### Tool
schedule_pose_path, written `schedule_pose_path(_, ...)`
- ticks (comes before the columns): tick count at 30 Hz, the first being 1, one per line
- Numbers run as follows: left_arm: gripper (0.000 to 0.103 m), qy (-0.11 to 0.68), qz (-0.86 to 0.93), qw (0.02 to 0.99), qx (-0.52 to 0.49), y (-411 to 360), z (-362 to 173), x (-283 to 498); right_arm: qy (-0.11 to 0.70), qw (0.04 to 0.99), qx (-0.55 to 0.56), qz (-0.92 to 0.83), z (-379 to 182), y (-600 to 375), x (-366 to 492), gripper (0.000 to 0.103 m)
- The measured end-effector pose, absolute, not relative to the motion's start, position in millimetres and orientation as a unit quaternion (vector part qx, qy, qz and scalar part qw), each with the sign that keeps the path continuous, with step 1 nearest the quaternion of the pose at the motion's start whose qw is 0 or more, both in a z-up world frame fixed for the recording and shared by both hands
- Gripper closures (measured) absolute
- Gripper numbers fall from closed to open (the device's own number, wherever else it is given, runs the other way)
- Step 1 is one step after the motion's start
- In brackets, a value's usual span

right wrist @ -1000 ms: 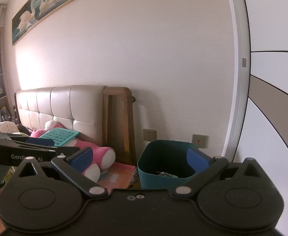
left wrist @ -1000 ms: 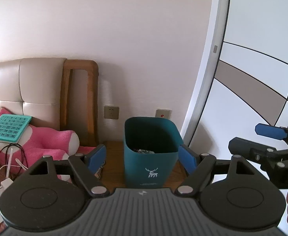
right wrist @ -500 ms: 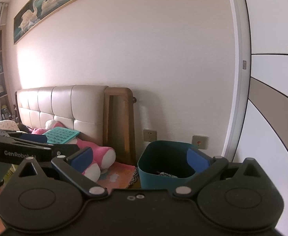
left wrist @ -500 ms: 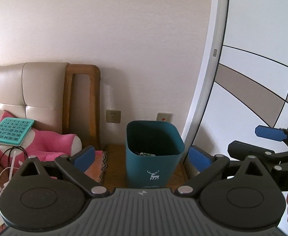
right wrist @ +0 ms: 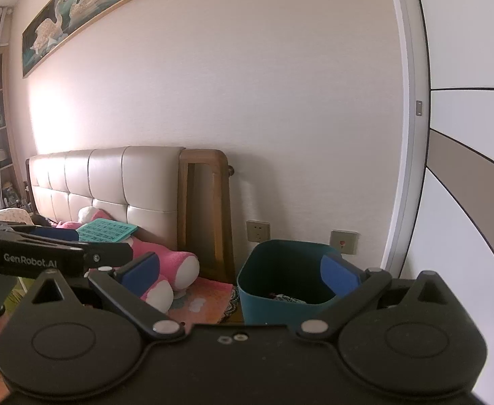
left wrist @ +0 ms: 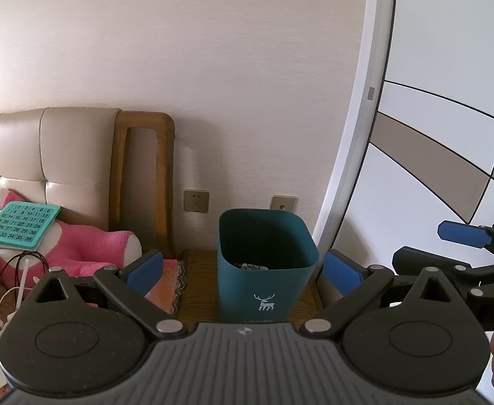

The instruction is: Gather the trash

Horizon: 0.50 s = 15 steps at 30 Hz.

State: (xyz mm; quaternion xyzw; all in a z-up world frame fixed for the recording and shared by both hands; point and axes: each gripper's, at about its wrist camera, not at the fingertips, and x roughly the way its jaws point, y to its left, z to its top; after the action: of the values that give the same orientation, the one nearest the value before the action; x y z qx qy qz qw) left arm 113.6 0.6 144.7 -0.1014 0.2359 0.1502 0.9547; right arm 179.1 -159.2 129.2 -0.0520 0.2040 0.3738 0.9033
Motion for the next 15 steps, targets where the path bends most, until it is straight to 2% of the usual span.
schedule_pose_path(15, 0.001, 0.239, 0.147, 0.955, -0.1, -1.7, 145.2, 113.2, 0.21, 0.906, -0.048, 0.365, 126.1, -159.9, 177.2, 0.001)
